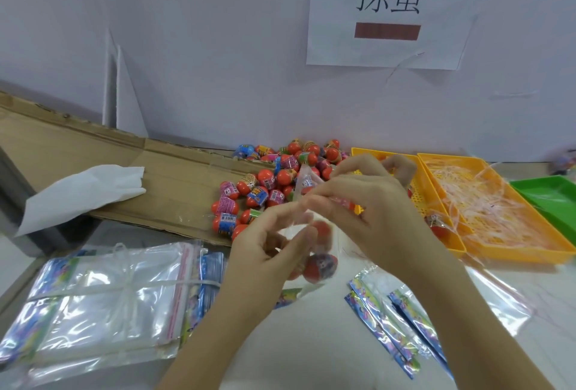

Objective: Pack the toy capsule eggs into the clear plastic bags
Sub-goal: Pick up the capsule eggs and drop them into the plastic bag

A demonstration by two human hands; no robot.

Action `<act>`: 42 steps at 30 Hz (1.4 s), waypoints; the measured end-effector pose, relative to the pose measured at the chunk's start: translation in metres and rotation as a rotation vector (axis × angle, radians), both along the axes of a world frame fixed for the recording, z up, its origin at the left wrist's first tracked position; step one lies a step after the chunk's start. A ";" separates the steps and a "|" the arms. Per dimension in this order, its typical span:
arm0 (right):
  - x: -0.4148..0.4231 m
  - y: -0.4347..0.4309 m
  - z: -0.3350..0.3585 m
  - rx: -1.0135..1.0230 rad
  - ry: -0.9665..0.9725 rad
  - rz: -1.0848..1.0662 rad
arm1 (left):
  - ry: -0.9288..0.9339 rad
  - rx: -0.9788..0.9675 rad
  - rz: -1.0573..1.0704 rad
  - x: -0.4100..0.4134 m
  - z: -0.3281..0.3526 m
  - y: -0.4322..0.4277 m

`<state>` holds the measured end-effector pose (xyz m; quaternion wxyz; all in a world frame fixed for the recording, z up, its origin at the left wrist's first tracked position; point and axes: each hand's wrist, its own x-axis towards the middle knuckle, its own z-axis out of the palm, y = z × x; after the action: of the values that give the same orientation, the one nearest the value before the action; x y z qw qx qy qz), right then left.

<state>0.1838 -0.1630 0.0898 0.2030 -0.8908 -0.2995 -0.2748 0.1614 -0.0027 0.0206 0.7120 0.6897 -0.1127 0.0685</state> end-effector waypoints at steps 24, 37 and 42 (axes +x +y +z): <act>0.059 0.044 -0.089 -0.101 0.521 -0.101 | 0.201 -0.567 0.181 0.019 0.009 0.030; 0.032 0.014 0.004 0.913 0.421 0.244 | 0.095 -0.131 0.176 0.013 -0.002 0.019; 0.013 0.012 0.023 0.465 0.205 0.170 | 0.047 -0.086 0.067 0.011 0.000 0.014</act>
<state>0.1971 -0.1509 0.1125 0.4540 -0.8151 -0.2797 -0.2265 0.1722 0.0117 0.0208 0.7407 0.6632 -0.0698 0.0811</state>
